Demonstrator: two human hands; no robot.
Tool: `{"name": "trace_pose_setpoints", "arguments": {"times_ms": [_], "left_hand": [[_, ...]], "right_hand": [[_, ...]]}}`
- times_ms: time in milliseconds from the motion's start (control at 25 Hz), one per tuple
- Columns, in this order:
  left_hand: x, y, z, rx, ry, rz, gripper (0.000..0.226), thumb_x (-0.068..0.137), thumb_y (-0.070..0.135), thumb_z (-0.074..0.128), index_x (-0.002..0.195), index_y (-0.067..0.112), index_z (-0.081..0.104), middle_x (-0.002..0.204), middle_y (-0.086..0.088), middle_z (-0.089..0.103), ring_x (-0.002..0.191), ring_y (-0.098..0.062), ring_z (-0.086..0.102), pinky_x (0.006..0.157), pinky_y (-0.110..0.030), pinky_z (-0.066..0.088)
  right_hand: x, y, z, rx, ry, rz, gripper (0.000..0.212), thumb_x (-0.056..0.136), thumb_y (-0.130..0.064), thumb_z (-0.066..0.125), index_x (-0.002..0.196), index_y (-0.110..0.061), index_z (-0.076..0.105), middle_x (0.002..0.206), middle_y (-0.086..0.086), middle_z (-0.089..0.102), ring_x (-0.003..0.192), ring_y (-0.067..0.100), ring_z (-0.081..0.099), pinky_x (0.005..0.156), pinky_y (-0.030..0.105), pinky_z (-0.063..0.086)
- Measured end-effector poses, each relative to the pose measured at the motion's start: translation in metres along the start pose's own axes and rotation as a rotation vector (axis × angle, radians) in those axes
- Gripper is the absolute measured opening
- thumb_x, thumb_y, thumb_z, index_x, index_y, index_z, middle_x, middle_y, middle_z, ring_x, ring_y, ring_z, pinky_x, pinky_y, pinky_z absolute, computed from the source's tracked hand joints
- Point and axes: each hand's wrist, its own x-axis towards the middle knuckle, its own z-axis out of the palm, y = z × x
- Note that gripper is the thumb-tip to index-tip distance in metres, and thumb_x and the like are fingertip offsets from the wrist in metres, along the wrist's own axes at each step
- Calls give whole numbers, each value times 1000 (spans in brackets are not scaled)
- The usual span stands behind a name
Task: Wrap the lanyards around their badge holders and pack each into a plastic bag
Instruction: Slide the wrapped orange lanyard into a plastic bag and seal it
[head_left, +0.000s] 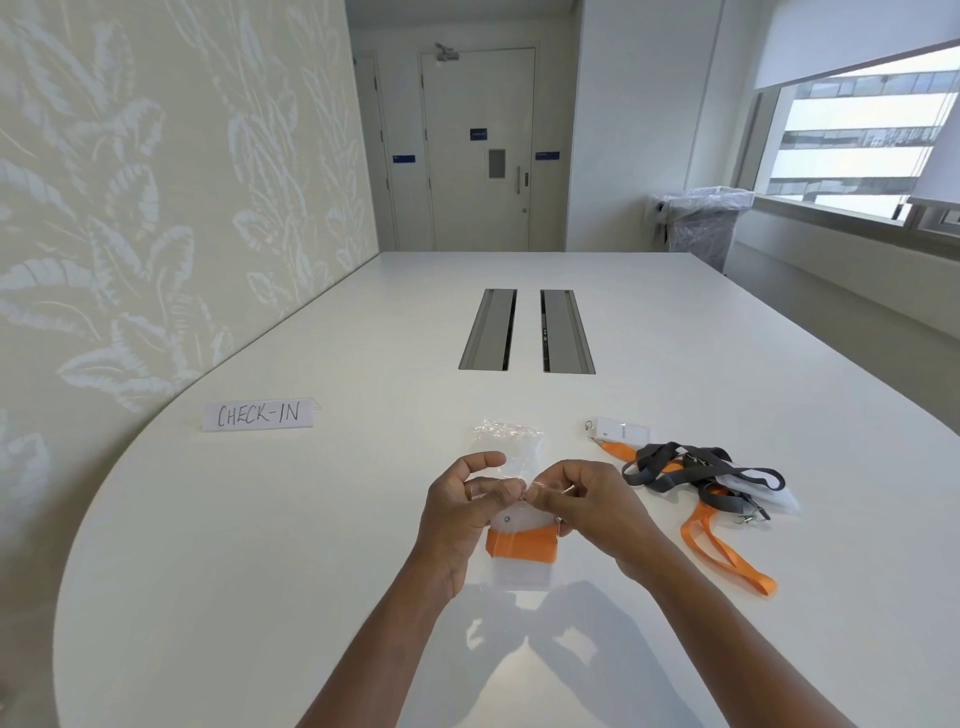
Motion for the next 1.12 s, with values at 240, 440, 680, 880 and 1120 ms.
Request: {"name": "trace_pose_setpoints", "arguments": {"times_ms": [240,440,680,880,1120], "left_hand": [[-4,-4,-6,19,1,7,23,78,30,84,98,21,78,92,-9,78,83,-21,73,75,-35,59],[-7,-6,-10,107,15,33,8,93,17,72,90,20,79,88,-17,77,77,-25,71,79,-41,63],[-7,-5,-8,116,79,73,8,93,25,73,90,19,78,82,-9,77,71,-23,72,66,-32,60],[-1,-6,-7,140,123,104,8,91,20,74,85,21,79,78,-7,77,68,-14,67,70,-30,59],[2,-7,-6,187,182,168,13,89,16,75,80,23,78,79,1,78,73,-8,70,67,-18,54]], "right_hand": [[3,1,2,96,55,20,13,84,-24,78,71,-21,75,66,-2,67,60,8,59,56,23,50],[4,7,0,135,84,41,13,87,-23,74,75,-18,74,71,0,69,64,11,59,63,31,49],[7,10,4,71,104,14,12,90,-26,73,79,-20,74,73,-2,71,64,8,60,65,30,49],[10,12,4,59,94,4,11,90,-25,73,81,-19,73,71,-5,69,65,8,58,67,31,49],[12,14,6,-30,70,-30,11,91,-26,71,82,-21,72,68,-15,67,61,-2,56,66,23,47]]}}
